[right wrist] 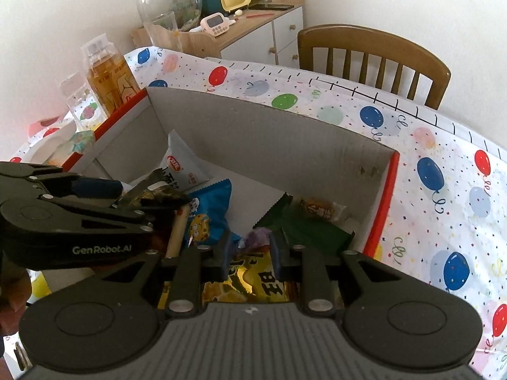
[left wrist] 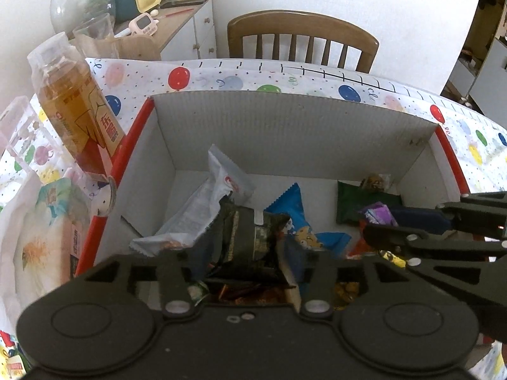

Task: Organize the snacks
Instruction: 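Open both tools to release the black bag and purple candy into the box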

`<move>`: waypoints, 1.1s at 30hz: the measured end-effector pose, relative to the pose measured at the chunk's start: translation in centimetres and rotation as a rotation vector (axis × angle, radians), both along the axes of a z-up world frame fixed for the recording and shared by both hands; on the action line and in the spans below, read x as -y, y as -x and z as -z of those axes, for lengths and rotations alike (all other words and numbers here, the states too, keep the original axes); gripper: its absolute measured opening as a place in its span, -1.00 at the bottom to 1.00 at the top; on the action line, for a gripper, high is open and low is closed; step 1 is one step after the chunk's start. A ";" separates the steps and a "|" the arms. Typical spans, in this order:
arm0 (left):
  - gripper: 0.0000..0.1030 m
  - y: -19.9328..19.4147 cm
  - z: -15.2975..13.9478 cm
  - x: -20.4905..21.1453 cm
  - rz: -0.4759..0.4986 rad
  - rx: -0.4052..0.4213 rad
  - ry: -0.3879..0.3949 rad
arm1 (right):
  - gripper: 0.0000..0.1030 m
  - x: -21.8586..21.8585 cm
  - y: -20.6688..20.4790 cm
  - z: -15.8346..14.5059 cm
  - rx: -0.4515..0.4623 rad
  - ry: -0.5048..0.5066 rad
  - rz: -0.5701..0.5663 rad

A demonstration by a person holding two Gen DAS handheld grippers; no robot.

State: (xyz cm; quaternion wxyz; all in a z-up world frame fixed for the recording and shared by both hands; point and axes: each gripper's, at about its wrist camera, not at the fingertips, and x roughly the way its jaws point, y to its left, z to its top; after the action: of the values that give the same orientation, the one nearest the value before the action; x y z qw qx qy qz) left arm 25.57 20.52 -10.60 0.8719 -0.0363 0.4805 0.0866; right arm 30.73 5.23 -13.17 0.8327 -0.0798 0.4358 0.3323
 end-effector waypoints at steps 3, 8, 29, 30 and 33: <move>0.26 0.4 -0.3 0.1 0.001 0.013 -0.016 | -0.40 0.4 0.3 -0.3 0.003 -0.009 0.003; 0.42 1.2 -1.0 -0.1 -0.011 0.029 -0.017 | 0.19 1.2 1.2 -1.5 0.046 -0.037 0.008; 0.89 6.7 -5.8 1.9 0.015 0.167 -0.047 | 0.46 6.8 6.5 -6.3 0.110 -0.153 0.013; 0.89 7.0 -6.1 2.0 0.019 0.177 -0.045 | 0.46 7.1 6.8 -6.4 0.111 -0.161 0.015; 0.91 8.1 -7.1 2.8 0.023 0.203 -0.040 | 0.53 8.5 7.9 -7.1 0.129 -0.182 0.013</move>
State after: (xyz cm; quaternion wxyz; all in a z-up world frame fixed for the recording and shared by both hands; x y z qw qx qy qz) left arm 17.45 17.75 -3.54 0.9176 -0.0219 0.3882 0.0823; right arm 22.78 -3.24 -6.11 0.8650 -0.0224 0.3498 0.3591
